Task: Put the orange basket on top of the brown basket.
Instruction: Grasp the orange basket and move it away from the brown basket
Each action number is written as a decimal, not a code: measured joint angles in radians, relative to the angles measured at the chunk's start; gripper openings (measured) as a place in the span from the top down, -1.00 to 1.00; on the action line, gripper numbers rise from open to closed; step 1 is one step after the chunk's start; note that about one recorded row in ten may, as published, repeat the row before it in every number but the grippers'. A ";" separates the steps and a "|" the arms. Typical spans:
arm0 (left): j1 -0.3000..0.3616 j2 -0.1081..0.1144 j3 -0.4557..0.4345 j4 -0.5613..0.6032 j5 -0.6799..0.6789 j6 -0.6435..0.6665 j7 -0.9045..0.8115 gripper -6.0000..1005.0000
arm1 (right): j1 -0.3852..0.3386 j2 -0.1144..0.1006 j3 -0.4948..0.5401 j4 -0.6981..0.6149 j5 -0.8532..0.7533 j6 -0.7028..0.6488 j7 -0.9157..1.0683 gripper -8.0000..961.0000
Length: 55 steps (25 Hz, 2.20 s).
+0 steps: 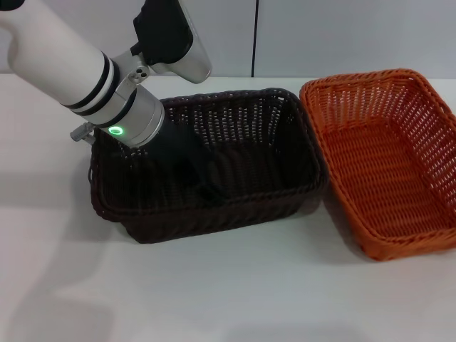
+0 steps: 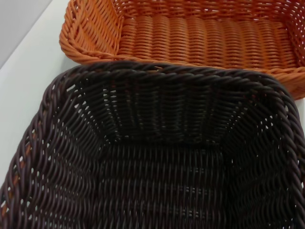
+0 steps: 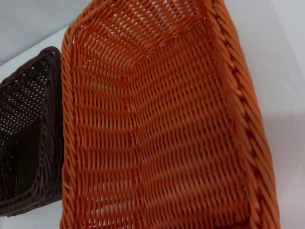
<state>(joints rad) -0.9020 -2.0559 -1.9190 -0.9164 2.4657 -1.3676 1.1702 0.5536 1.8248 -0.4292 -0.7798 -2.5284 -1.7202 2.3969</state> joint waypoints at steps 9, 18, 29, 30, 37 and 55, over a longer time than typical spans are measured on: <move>-0.001 0.000 0.003 0.005 0.003 0.008 0.000 -0.72 | -0.007 0.029 0.000 0.001 0.006 0.056 -0.024 -0.50; -0.004 -0.001 0.012 0.014 0.003 0.048 0.000 -0.72 | -0.037 0.037 0.009 0.004 0.005 0.125 -0.053 -0.48; -0.002 -0.003 0.006 0.009 0.001 0.118 0.000 -0.72 | -0.052 0.044 0.012 0.003 0.040 0.127 -0.072 -0.17; -0.002 -0.003 0.005 0.009 0.001 0.120 0.000 -0.72 | -0.054 0.044 0.013 0.003 0.043 0.127 -0.074 -0.14; -0.001 -0.003 0.005 0.006 -0.002 0.169 -0.006 -0.72 | -0.079 0.037 0.014 -0.006 0.110 0.131 -0.078 0.45; 0.113 -0.008 0.003 -0.132 -0.183 0.407 -0.014 -0.72 | -0.119 0.037 0.099 -0.079 0.313 0.142 -0.232 0.47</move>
<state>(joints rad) -0.7890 -2.0640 -1.9165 -1.0481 2.2829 -0.9608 1.1563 0.4343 1.8615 -0.3298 -0.8584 -2.2151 -1.5786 2.1653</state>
